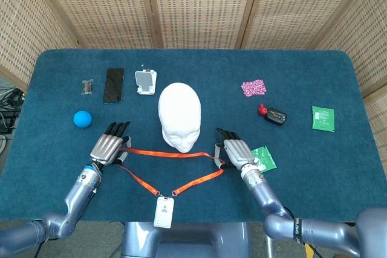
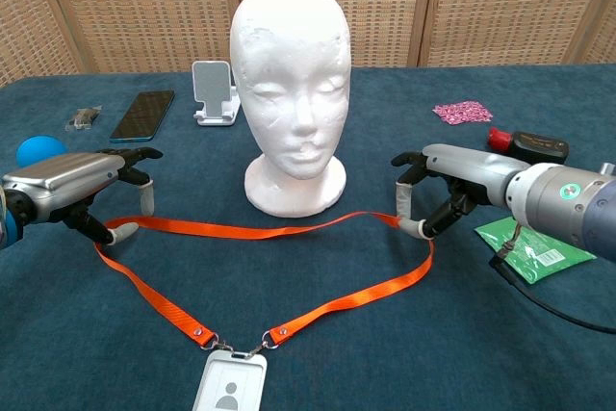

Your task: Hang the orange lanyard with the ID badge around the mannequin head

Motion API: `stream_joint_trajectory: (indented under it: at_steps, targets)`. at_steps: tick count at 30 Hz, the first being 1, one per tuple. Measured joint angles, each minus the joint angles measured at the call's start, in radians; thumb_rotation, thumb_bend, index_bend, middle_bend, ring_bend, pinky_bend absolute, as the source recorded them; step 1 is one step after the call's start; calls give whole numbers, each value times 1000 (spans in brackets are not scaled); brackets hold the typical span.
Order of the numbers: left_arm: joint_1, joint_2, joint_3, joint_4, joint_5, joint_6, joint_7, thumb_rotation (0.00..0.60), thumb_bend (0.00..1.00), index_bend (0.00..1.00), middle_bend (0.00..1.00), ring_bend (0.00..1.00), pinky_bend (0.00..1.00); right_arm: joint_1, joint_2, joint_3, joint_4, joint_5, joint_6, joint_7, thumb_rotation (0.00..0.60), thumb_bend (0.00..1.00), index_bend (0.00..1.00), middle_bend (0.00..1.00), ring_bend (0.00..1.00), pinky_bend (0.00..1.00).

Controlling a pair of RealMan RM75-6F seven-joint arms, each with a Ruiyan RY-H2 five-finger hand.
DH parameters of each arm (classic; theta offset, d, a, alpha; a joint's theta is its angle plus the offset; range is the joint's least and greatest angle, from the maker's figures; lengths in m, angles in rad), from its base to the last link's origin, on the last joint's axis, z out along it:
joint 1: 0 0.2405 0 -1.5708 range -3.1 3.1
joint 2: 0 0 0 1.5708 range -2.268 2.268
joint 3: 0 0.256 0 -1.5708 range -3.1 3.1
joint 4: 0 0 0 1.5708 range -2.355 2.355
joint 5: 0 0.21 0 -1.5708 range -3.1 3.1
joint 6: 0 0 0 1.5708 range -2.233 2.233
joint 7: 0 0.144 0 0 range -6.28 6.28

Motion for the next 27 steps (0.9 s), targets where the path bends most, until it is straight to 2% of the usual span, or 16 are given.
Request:
stream_joint_trajectory:
  at_steps: [6, 10, 18, 27]
  targets:
    - [-11, -20, -1, 14, -15, -7, 13, 600, 421, 524, 0, 0, 0, -2, 2, -2, 1, 3, -1, 3, 600, 666, 702, 0, 0, 0]
    - [-15, -25, -2, 12, -24, -6, 14, 600, 464, 558, 0, 0, 0, -3, 2, -4, 4, 1, -3, 6, 600, 666, 702, 0, 0, 0]
    - [-13, -24, 0, 3, -26, 7, 12, 600, 465, 636, 0, 0, 0, -4, 1, -6, 6, -5, -7, 11, 600, 667, 706, 0, 0, 0]
    - [1, -10, 24, -19, 12, 49, -3, 600, 465, 646, 0, 0, 0, -10, 19, -23, -21, -32, -11, 13, 600, 666, 721, 0, 0, 0]
